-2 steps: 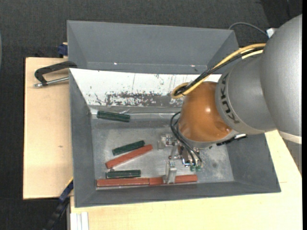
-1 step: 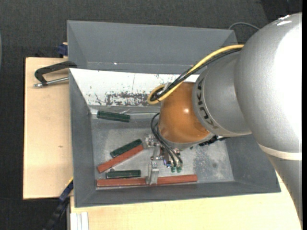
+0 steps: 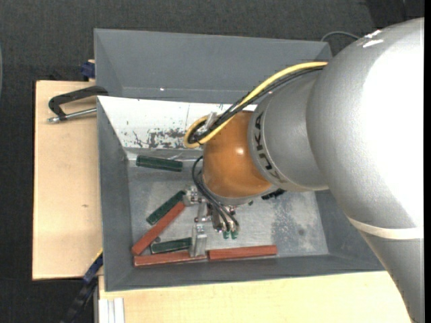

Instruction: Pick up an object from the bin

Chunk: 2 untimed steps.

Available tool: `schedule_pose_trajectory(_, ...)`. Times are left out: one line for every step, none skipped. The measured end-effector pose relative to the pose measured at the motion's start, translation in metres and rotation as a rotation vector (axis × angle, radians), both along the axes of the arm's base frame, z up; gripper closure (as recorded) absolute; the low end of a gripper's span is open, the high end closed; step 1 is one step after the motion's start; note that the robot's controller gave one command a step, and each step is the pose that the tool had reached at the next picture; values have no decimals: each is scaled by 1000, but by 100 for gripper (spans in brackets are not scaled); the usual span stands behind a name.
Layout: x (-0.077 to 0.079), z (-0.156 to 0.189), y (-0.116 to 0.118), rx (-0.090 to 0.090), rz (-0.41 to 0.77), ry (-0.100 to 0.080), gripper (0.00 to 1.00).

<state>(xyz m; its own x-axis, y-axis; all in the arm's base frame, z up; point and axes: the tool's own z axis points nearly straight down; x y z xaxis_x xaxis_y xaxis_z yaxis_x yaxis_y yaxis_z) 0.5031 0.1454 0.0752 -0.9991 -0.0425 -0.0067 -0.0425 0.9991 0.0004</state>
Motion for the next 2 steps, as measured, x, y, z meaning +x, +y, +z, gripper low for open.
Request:
schedule_pose_trajectory(-5,1,-5,3,-44,3,0)
schedule_pose_trajectory(16,-1,42,-4,108,-4,0)
